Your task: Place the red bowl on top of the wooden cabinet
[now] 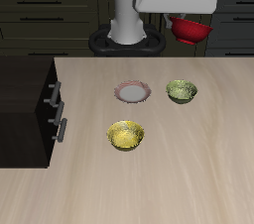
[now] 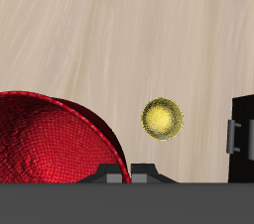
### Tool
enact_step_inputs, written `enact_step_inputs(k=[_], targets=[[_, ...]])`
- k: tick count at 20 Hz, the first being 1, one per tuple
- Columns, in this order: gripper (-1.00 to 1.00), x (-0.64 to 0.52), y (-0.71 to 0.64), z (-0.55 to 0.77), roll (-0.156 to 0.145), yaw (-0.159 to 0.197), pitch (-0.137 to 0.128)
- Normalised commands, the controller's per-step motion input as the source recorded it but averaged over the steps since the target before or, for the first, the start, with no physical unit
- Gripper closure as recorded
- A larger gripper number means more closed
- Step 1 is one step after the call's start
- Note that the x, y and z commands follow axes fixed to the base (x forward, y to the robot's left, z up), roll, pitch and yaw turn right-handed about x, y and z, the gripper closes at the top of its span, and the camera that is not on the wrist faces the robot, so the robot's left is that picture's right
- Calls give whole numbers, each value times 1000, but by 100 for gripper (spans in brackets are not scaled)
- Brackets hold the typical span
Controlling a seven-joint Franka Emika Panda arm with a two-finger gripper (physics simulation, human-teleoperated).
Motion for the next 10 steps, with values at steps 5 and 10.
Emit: enact_step_inputs(k=[5,10], targets=[[100,-71,-223,25,-47,-1,-4],[100,-90,-235,-36,-35,-6,-3]])
